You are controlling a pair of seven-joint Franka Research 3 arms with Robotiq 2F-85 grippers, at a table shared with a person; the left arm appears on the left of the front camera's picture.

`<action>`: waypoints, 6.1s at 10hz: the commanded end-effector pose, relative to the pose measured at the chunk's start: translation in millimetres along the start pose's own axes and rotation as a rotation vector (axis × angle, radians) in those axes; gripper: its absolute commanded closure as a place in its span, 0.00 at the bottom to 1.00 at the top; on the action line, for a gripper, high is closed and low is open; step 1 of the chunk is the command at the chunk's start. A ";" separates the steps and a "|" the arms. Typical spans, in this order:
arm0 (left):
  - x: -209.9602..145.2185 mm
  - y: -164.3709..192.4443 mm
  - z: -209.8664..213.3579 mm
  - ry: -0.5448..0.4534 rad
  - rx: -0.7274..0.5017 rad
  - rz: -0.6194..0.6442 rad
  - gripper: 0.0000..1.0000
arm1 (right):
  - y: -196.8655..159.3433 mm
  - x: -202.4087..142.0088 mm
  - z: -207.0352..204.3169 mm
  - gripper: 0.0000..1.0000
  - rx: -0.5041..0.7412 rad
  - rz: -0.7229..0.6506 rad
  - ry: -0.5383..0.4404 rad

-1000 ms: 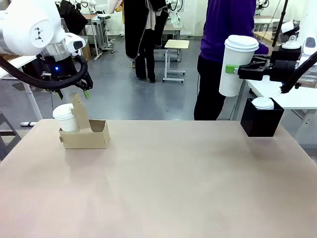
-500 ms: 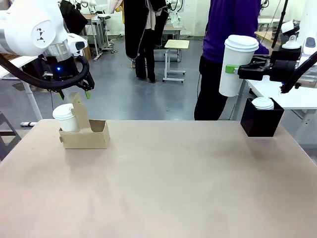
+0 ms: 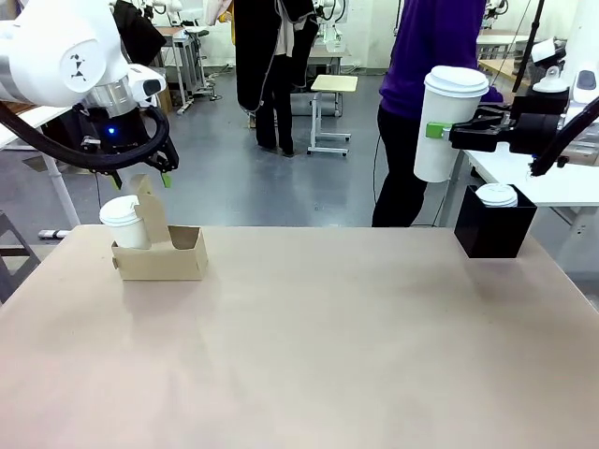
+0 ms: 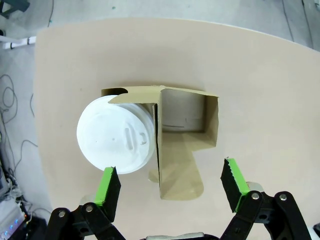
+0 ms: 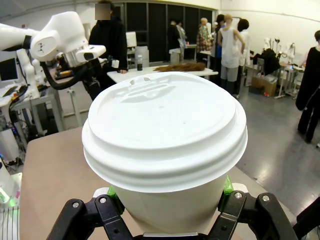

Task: Pour a drink into a cup and package it in a carrier.
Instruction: Position the Cup Carrier in the center of the table, then insert the held 600 ml Paper Cup into the Cup Carrier.

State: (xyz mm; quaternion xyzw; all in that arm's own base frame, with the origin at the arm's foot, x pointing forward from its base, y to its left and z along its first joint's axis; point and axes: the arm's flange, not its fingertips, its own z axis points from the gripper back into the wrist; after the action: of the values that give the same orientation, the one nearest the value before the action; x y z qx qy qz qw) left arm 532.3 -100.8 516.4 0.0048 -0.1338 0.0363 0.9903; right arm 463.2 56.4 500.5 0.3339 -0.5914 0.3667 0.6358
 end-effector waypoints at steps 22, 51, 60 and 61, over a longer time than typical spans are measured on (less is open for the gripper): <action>21.8 3.3 -22.7 -0.040 0.059 0.049 1.00 | -0.2 2.1 -1.8 0.20 -0.002 0.018 -0.014; -208.3 -266.0 24.4 -0.034 -0.002 -0.073 0.39 | -0.2 2.1 -1.8 0.20 -0.002 0.018 -0.014; -122.8 -137.5 132.8 0.237 -0.275 -0.549 0.00 | -17.8 -69.2 -78.6 0.20 0.466 0.007 0.131; -114.5 -114.8 130.0 0.238 -0.272 -0.584 0.00 | -4.8 -79.6 -85.1 0.20 0.527 0.038 0.113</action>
State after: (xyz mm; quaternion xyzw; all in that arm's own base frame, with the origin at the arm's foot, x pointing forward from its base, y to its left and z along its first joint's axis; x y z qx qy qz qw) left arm 391.2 -245.4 611.3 -0.0946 -0.0296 -0.2428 0.9650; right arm 509.6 121.0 408.9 0.4488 -0.4429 0.5087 0.5863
